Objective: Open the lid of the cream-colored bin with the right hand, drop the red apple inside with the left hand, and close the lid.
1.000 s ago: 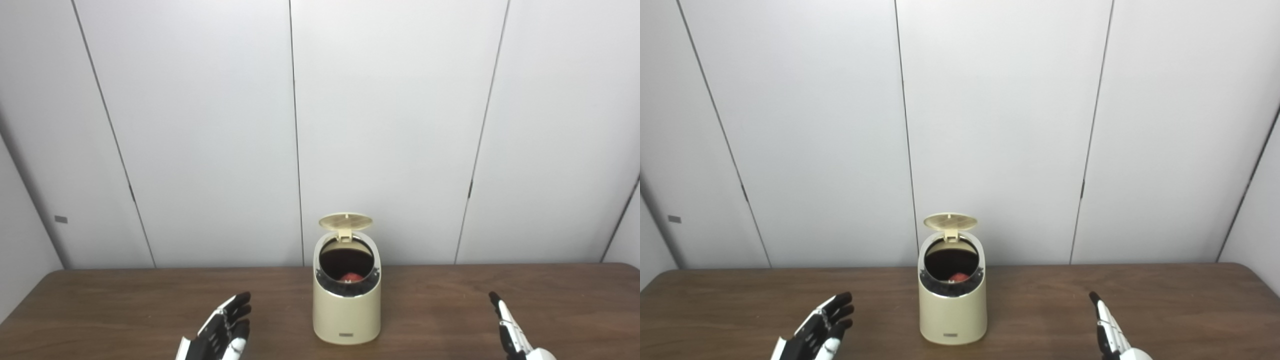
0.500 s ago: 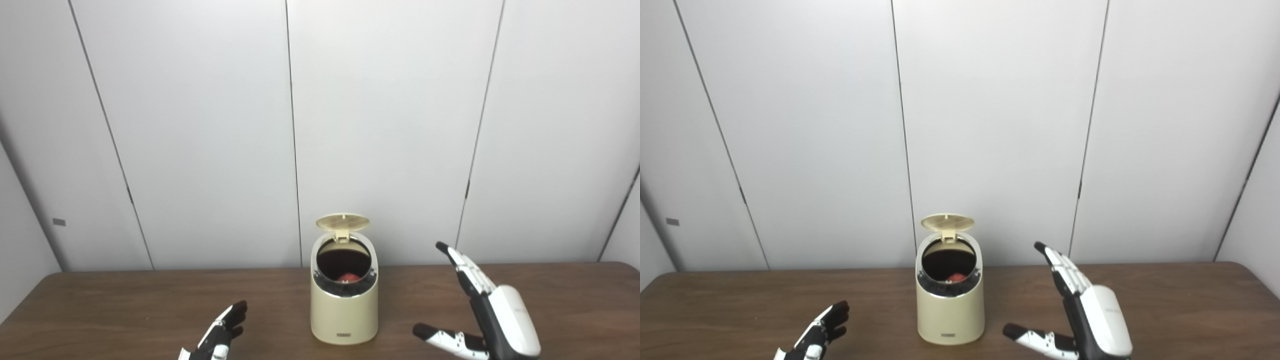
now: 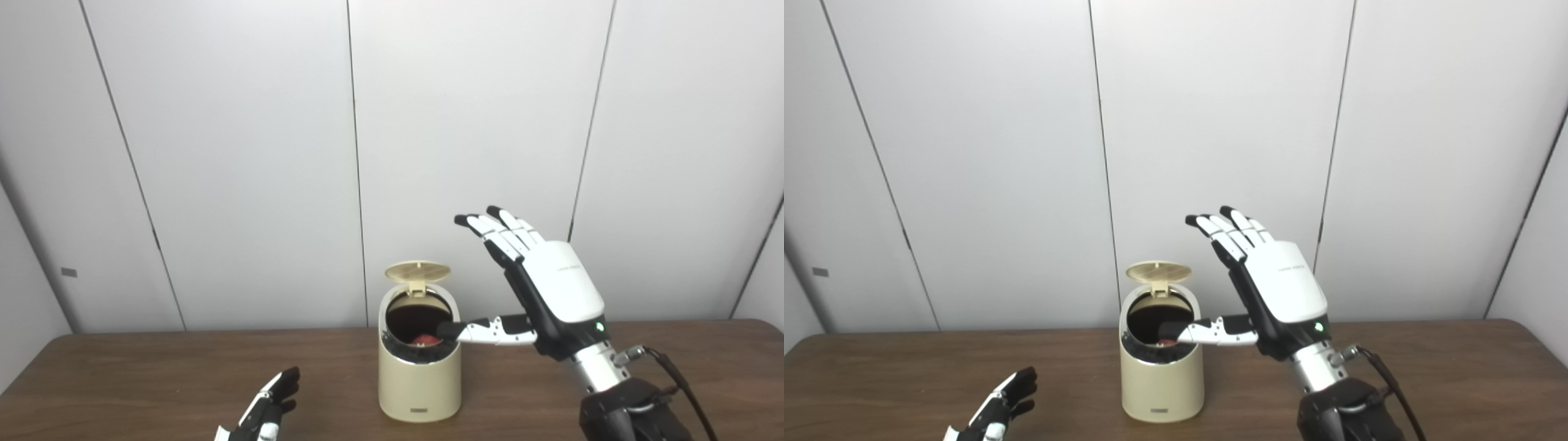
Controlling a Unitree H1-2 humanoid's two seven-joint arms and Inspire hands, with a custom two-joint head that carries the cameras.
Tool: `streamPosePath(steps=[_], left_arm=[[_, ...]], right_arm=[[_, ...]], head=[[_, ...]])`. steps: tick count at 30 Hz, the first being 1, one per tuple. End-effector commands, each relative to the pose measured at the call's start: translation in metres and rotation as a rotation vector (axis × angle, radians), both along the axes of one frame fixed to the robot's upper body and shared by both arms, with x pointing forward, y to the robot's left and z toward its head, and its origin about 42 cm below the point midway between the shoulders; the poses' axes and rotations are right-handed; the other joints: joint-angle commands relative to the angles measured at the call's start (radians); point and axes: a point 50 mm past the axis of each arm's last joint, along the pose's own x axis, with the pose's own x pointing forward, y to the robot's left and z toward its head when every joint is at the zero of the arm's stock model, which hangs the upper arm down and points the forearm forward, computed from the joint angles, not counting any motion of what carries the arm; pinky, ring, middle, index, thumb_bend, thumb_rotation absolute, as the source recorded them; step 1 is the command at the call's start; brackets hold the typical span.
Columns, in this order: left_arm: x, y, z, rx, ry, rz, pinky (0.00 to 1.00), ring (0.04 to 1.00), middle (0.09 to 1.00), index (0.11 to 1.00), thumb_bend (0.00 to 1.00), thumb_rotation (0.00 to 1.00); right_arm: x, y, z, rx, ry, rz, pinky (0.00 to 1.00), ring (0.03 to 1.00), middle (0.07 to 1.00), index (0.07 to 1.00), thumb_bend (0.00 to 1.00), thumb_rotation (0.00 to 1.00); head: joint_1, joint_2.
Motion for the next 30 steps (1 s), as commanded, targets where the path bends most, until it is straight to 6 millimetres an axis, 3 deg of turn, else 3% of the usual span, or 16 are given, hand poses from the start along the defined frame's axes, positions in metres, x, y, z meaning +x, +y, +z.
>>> streamPosePath(steps=[1,8,17,30], left_arm=[[0.0,-0.002,-0.007,0.002,-0.001,0.01,0.83,0.868,0.879,0.876,0.28,0.91],[-0.001,-0.005,-0.006,0.004,-0.003,0.002,0.84,0.867,0.873,0.867,0.29,0.89],[-0.003,-0.01,-0.005,0.006,0.011,-0.009,0.84,0.871,0.868,0.861,0.32,0.9],[-0.005,-0.013,-0.005,0.008,0.011,-0.015,0.84,0.878,0.872,0.861,0.33,0.87]], right_arm=[[0.003,0.008,0.023,-0.028,-0.056,0.01,0.93,0.937,0.88,0.864,0.88,0.88],[0.024,0.026,0.034,-0.111,-0.008,0.014,0.86,0.911,0.867,0.85,0.89,0.84],[0.051,0.043,0.033,-0.209,0.096,-0.011,0.88,0.909,0.857,0.842,0.92,0.89],[0.064,0.055,0.031,-0.278,0.198,-0.049,0.86,0.895,0.859,0.839,0.89,0.85]], head=[[0.0,-0.001],[0.005,0.003],[0.01,0.005],[0.014,0.008]])
